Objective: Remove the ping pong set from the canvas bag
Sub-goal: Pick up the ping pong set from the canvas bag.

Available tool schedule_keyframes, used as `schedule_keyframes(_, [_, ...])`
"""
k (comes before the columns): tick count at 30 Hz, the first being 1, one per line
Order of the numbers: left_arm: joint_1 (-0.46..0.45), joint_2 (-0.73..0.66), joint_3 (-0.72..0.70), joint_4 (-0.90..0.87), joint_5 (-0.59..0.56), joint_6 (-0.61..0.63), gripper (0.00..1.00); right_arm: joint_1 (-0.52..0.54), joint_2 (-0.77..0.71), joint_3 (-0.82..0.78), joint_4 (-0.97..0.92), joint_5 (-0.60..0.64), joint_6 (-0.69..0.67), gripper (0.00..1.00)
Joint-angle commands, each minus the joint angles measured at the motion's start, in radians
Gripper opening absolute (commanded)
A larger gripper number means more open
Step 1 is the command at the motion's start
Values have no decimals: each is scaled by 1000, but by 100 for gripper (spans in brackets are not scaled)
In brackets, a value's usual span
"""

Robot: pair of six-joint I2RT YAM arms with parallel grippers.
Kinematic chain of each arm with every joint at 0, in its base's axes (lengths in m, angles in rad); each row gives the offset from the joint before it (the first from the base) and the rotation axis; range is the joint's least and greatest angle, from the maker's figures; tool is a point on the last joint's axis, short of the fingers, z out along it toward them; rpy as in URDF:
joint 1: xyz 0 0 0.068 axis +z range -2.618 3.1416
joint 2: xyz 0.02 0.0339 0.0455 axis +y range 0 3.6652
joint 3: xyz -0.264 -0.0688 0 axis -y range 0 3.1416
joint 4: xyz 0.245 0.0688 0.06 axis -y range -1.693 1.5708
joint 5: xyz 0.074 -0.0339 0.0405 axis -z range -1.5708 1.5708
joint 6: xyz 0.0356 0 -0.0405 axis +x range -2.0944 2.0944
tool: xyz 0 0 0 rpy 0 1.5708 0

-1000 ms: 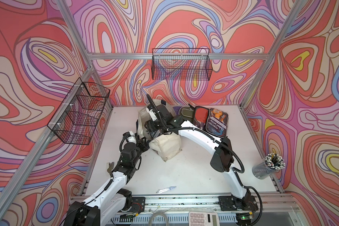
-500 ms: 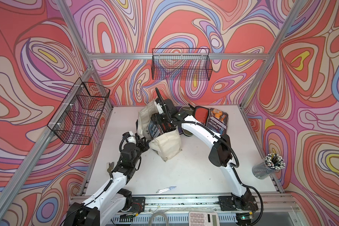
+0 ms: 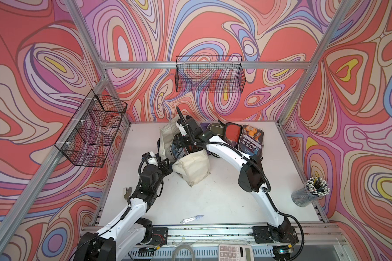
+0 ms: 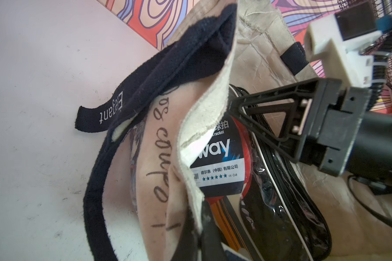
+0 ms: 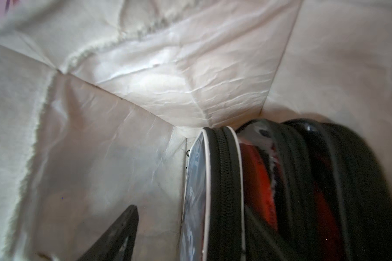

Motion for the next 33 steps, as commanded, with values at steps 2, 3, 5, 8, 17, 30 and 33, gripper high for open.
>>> schedule_keyframes(2, [1,-7,-18,-25,-9,7,0,-10,54,5,-2,11,12,75])
schedule_keyframes(3, [0,-11,-19,-28,-12,9,0,-10,58,3,-2,14,12,75])
schedule_keyframes(5, [0,-17,-17,-34,-12,11,0,-13,63,-1,-1,13,15,73])
schedule_keyframes(8, [0,-19,-15,-39,-18,15,0,-12,61,-17,7,9,17,51])
schedule_keyframes(17, [0,12,-27,-6,-9,0,0,-10,13,-57,23,11,21,0])
schedule_keyframes(30, [2,-4,-14,-42,-34,9,0,31,-123,7,20,32,17,0])
schedule_keyframes(33, [2,-7,-10,-48,-38,8,0,35,-148,12,18,41,14,0])
